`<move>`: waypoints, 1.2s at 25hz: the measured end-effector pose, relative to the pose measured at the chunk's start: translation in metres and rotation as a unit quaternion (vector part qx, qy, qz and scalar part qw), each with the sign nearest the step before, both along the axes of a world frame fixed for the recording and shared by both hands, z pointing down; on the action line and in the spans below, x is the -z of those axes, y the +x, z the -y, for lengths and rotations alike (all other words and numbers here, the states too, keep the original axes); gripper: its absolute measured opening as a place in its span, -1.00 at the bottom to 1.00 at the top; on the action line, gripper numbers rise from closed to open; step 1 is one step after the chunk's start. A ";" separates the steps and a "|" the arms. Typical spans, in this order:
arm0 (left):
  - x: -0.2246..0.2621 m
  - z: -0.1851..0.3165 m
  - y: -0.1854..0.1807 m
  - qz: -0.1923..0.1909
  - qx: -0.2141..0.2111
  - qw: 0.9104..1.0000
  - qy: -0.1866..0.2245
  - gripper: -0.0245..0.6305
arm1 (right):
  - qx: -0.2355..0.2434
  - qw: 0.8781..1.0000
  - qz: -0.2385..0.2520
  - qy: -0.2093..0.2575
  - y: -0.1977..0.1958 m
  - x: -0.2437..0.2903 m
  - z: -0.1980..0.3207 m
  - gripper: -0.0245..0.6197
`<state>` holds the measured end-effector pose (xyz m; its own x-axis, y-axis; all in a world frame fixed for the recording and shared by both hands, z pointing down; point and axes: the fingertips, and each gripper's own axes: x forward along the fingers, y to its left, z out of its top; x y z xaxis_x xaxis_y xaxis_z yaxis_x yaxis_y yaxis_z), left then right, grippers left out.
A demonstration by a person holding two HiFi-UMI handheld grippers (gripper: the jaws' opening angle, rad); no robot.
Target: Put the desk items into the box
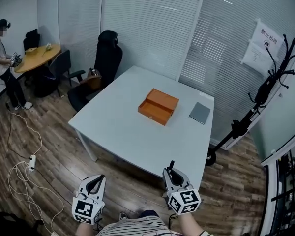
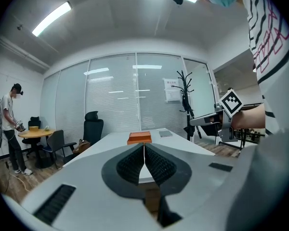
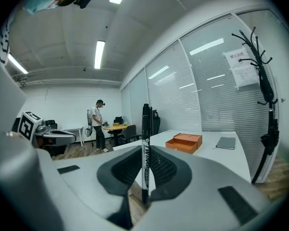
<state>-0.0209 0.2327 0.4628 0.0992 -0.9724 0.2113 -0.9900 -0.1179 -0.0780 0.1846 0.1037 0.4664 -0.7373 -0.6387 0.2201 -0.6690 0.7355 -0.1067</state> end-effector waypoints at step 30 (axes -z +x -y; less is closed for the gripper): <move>-0.015 0.229 -0.089 -0.017 -0.025 0.999 0.011 -0.85 | -0.011 0.999 -0.028 0.014 -0.093 -0.014 0.210 -0.74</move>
